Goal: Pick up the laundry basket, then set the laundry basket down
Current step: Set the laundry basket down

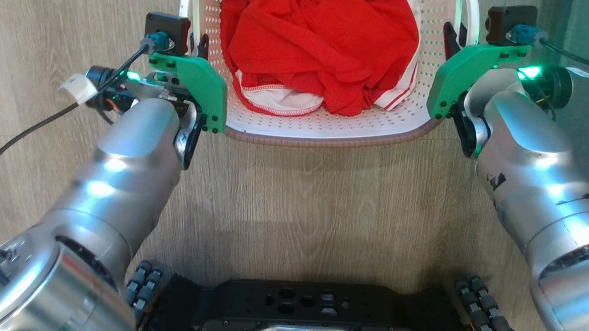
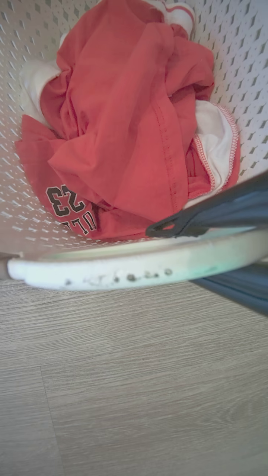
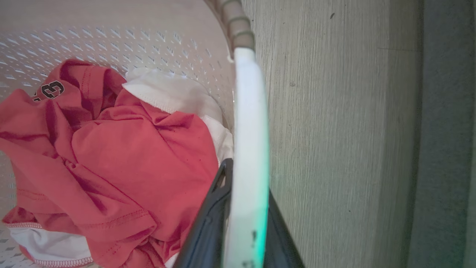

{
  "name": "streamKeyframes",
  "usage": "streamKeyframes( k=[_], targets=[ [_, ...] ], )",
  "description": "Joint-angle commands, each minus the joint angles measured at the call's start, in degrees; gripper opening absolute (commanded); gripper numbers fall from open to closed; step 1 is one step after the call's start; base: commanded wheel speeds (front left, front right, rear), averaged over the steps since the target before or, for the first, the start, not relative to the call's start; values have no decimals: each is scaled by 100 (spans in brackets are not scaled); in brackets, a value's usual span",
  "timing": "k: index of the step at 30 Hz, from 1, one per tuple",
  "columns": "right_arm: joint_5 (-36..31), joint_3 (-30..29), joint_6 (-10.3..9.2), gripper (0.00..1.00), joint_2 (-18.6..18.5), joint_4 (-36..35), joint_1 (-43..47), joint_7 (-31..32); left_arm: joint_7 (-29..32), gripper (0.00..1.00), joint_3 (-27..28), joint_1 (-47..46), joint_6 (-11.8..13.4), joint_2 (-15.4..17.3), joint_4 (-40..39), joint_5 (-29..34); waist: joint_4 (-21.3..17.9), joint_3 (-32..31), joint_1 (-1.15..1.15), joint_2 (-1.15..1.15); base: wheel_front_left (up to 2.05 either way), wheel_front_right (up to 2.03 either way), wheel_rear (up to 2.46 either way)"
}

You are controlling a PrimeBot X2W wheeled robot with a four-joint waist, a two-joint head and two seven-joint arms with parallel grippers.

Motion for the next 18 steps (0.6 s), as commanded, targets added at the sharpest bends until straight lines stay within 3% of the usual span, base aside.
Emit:
streamKeyframes(
  k=[1,4,6,8,10,11,14,18],
  targets=[
    [-90,27,6,0,30,-1,109,-27,-54,0,72,-6,65,204,4,59,0,4,0,0,0,0,0],
    [-145,-19,6,25,30,-24,107,-27,-54,0,94,18,75,203,0,31,-5,9,0,0,0,0,0],
    [-184,-45,6,37,30,-41,121,-27,-54,0,103,38,88,203,5,1,-8,3,0,0,0,0,0],
    [-221,-69,6,48,30,-61,137,-27,-54,31,118,58,112,203,7,-33,-10,-6,0,0,0,0,0],
    [-277,-104,6,100,30,-94,160,-27,-54,44,141,114,136,203,11,-113,-15,-25,0,0,0,0,0],
    [-298,-120,6,100,30,-104,166,-27,-54,48,145,137,148,203,10,-141,-18,-33,0,0,0,0,0],
    [-378,-188,6,100,30,-138,164,-27,-54,98,131,193,178,203,-9,-199,-22,-59,0,0,0,0,0],
    [-507,-324,6,100,30,-253,173,-27,-54,100,156,246,222,203,-63,-245,-31,-137,0,0,0,0,0]
  ],
)
